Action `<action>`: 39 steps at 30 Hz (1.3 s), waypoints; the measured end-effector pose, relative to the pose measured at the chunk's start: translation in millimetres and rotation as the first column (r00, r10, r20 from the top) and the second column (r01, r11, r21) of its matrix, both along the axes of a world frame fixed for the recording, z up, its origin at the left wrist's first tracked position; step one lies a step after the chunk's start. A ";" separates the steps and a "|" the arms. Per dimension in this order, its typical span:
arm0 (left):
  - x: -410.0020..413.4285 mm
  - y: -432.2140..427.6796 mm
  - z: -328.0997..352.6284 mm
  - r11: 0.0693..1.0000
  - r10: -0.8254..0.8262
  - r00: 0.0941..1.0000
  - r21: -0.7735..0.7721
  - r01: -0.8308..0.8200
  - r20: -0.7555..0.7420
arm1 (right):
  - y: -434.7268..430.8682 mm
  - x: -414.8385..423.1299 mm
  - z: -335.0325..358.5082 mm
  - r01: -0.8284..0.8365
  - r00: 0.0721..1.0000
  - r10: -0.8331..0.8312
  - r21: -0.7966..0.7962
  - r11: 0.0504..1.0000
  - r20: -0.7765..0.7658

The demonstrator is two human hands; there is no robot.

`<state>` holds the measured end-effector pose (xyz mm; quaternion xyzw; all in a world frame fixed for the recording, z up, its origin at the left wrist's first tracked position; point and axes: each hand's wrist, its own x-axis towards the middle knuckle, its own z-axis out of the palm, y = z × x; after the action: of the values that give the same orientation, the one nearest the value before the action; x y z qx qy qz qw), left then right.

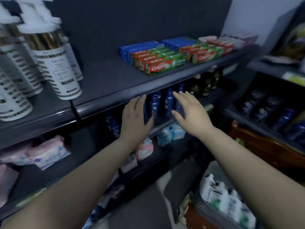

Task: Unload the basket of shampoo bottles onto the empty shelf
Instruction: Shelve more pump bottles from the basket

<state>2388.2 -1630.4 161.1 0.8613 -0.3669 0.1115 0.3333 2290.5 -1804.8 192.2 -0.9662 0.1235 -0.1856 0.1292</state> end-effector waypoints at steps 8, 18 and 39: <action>-84.5 -105.6 -62.7 0.955 -0.271 0.953 0.083 0.284 -0.137 | -72.7 -136.7 -65.8 0.253 0.965 -0.242 0.131 0.958 -0.097; -197.1 -207.5 -170.3 0.873 -0.331 0.859 0.219 0.436 -0.390 | -164.4 -300.4 -178.6 0.492 0.855 -0.400 0.274 0.826 -0.330; -210.3 -314.2 -474.5 0.785 0.065 0.711 0.475 0.397 -0.701 | -190.8 -288.5 -448.9 0.582 0.807 -0.346 0.541 0.607 -0.478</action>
<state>2177.9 -1944.6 -313.4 0.8600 -0.3135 -0.3669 0.1658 2002.1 -1995.6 -256.7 -0.8034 0.4507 0.0059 0.3891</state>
